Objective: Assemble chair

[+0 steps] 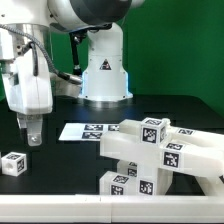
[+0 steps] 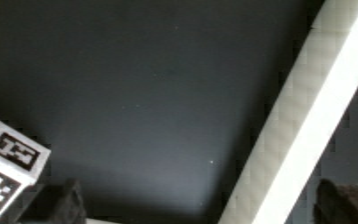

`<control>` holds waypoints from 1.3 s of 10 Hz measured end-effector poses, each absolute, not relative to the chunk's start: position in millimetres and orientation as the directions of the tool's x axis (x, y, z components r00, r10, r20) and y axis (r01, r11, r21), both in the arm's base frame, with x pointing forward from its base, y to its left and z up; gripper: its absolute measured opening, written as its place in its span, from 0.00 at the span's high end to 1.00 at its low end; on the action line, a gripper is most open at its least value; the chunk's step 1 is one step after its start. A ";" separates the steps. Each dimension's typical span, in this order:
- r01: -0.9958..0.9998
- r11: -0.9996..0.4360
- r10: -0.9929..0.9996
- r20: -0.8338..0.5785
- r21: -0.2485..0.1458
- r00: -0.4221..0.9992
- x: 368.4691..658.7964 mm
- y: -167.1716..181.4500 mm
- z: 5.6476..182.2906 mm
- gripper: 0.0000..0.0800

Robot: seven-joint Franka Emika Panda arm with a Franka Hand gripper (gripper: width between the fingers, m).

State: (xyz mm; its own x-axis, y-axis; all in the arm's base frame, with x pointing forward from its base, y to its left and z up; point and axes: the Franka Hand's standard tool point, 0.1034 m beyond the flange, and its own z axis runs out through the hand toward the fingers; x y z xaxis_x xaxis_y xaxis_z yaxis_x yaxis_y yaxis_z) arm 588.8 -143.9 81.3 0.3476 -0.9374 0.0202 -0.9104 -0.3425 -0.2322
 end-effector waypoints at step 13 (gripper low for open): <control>-0.995 0.007 -0.982 -0.190 -0.102 0.013 536.8 -187.0 34.8 0.19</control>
Offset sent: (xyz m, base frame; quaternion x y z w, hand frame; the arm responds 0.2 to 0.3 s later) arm -0.0074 -0.0066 -0.0042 -0.1070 -0.1929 0.2357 0.9465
